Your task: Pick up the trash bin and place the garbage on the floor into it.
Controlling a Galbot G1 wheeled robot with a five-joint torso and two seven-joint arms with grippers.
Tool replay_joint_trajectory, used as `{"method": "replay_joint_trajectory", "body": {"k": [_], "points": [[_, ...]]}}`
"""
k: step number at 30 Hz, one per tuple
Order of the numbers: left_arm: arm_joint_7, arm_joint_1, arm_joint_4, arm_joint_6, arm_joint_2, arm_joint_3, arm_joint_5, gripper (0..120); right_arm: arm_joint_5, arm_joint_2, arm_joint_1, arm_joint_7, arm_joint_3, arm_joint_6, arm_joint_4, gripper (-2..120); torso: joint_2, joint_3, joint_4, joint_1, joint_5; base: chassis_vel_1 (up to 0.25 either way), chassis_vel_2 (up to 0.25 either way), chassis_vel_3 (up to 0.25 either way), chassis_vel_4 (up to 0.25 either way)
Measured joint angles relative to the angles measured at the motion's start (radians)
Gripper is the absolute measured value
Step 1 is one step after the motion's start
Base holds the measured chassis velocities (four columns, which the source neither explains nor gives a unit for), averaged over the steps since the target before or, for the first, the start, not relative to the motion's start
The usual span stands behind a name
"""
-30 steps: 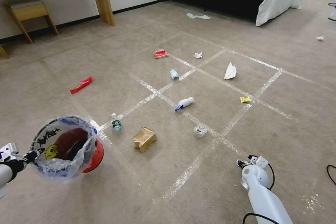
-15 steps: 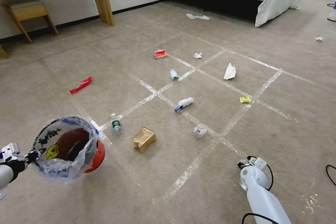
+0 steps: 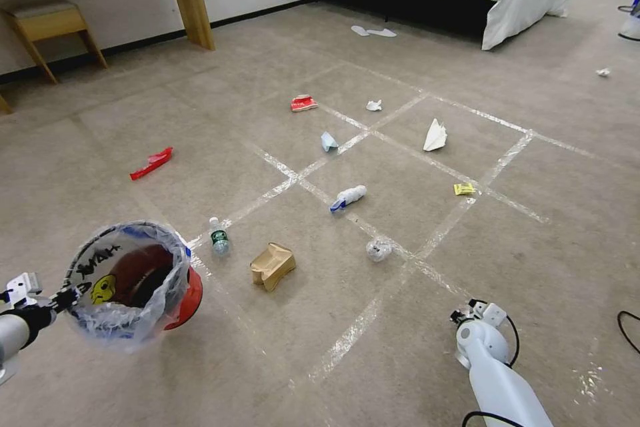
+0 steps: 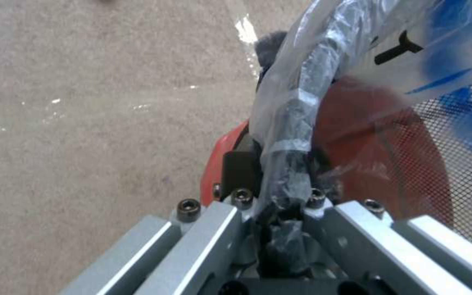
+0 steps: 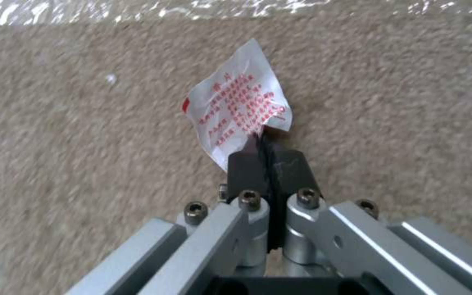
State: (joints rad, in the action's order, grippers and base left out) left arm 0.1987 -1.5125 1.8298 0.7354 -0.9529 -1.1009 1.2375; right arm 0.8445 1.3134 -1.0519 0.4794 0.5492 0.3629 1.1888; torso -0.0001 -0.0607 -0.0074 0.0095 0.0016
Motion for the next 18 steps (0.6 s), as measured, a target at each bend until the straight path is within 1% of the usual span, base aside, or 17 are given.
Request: {"method": "replay_joint_trajectory", "body": {"k": [3, 5, 11, 12, 14, 16, 17, 18], "points": [[0.0, 0.0, -0.001, 0.0, -0.001, 0.001, -0.001, 0, 0.002, -0.005, -0.013, 0.0, 0.0, 0.002, 0.026, 0, 0.0, 0.0, -0.0003, 0.0, -0.0004, 0.0, 0.0, 0.0, 0.0], [0.0, 0.0, -0.001, 0.0, -0.001, 0.002, -0.001, 0, 0.004, -0.013, -0.027, 0.0, 0.004, 0.003, 0.056, 0, 0.0, 0.0, -0.0006, 0.0, -0.0013, 0.0, 0.0, 0.0, 0.0], [0.0, 0.0, 0.002, 0.0, -0.002, 0.003, -0.001, 0, 0.005, -0.018, -0.046, 0.0, 0.01, 0.003, 0.093, 0, 0.0, 0.0, -0.0006, 0.0, -0.0013, 0.0, 0.0, 0.0, 0.0], [0.001, -0.001, 0.002, 0.0, -0.004, 0.003, -0.001, 0, 0.005, -0.023, -0.065, 0.0, 0.014, 0.003, 0.129, 0, 0.0, 0.0, -0.0006, 0.0, -0.0014, 0.0, 0.0, 0.0, 0.0], [0.002, -0.001, 0.002, 0.0, -0.004, 0.003, -0.001, 0, 0.005, -0.027, -0.074, 0.001, 0.015, 0.002, 0.145, 0, 0.0, 0.0, -0.0006, 0.0, -0.0014, 0.0, 0.0, 0.0, 0.0], [0.003, -0.003, 0.009, 0.0, -0.005, 0.003, -0.001, 0, 0.014, -0.044, -0.108, -0.001, 0.021, -0.001, 0.208, 0, 0.0, 0.0, -0.0006, 0.0, -0.0014, 0.0, 0.0, 0.0, 0.0], [0.003, -0.003, 0.009, 0.0, -0.005, 0.003, -0.001, 0, 0.014, -0.044, -0.108, -0.001, 0.021, -0.001, 0.208, 0, 0.0, 0.0, -0.0006, 0.0, -0.0014, 0.0, 0.0, 0.0, 0.0], [0.006, -0.005, 0.016, 0.0, -0.006, 0.003, 0.001, 0, 0.029, -0.063, -0.139, -0.009, 0.029, -0.011, 0.274, 0, 0.0, 0.0, -0.0008, 0.0, -0.0014, 0.0, 0.0, 0.0, 0.0]]}}
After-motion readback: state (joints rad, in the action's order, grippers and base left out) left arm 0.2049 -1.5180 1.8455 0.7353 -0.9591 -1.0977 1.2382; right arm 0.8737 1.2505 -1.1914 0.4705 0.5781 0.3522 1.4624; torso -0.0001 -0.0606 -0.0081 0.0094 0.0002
